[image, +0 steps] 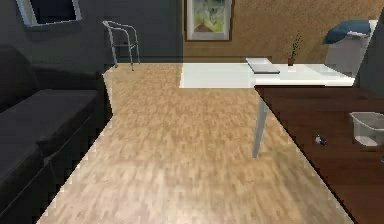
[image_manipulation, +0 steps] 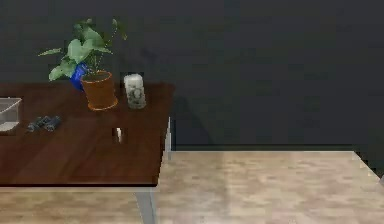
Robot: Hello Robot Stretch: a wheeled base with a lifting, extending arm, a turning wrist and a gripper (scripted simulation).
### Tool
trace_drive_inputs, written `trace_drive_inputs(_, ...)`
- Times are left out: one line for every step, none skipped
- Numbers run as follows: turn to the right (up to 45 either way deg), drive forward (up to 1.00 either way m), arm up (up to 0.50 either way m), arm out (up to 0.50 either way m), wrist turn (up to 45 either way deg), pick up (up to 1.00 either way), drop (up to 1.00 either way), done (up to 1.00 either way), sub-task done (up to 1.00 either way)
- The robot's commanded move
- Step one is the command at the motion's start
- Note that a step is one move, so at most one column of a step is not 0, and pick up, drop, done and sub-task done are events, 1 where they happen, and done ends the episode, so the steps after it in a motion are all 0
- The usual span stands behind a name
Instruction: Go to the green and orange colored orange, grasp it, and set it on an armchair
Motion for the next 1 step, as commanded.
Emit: trace_drive_inputs(0.0, 1.0, 0.0, 0.0, 0.0, 0.0, 0.0, 0.0, 0.0)
